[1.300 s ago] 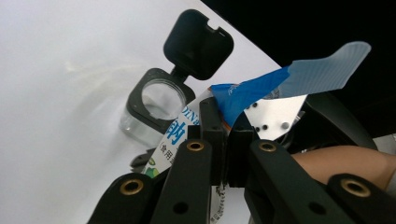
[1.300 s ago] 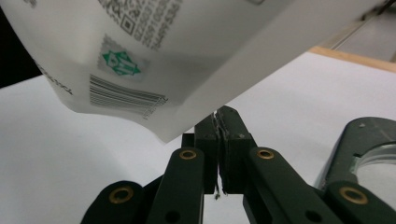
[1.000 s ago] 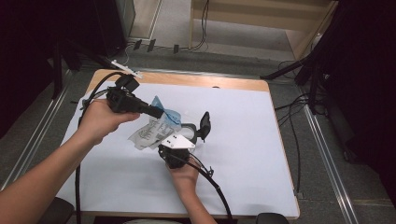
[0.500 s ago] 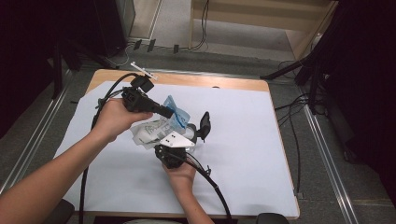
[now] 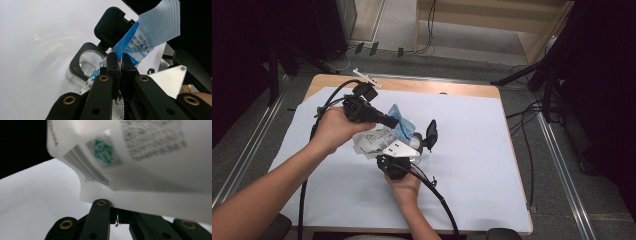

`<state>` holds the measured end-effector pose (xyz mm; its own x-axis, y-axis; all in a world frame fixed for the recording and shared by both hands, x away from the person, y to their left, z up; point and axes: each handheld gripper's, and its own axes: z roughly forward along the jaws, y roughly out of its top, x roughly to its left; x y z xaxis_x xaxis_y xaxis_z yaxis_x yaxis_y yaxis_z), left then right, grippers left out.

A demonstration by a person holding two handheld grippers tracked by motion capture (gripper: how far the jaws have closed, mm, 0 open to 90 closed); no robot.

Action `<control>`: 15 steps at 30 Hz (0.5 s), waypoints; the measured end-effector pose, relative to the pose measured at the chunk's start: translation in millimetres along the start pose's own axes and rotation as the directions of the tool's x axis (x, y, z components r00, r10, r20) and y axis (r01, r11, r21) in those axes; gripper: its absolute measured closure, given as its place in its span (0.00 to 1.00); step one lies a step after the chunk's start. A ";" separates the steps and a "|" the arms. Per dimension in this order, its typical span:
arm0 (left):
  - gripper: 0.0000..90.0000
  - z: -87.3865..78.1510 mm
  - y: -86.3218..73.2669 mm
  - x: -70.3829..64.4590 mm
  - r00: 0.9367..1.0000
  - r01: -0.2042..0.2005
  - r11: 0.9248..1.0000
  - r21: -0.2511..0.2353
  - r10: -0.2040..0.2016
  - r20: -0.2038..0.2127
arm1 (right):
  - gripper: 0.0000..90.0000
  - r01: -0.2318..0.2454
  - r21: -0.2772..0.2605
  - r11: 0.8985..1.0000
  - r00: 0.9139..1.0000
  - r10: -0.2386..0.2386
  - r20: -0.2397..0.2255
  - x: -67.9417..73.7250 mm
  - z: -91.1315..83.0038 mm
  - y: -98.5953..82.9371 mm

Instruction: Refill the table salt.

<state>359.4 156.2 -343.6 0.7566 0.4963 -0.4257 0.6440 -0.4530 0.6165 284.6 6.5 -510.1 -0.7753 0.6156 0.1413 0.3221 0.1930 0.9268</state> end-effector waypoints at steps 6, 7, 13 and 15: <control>0.99 -30.4 -10.9 9.3 1.000 0.002 0.999 -0.042 -0.001 0.013 | 0.94 0.000 0.008 1.000 1.000 0.000 0.026 -3.3 -7.6 1.7; 0.99 -33.2 -12.6 9.9 1.000 -0.006 0.999 -0.047 0.006 0.010 | 0.92 0.004 0.009 1.000 1.000 -0.005 0.027 -3.6 -8.9 2.7; 0.99 -41.5 -25.2 13.1 0.999 -0.040 0.999 -0.030 0.040 -0.021 | 0.88 0.002 -0.006 1.000 0.999 -0.001 0.034 -8.2 -20.4 8.9; 0.99 -40.6 -28.2 13.5 0.998 -0.052 0.999 -0.015 0.052 -0.033 | 0.87 -0.003 -0.012 1.000 0.999 0.003 0.034 -10.5 -26.3 11.6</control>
<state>346.9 205.7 -339.9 0.7848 0.4966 -0.3707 0.6017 -0.4673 0.6478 282.2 -17.8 -491.6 -0.7552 0.6420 0.1320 0.3175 0.1822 0.9306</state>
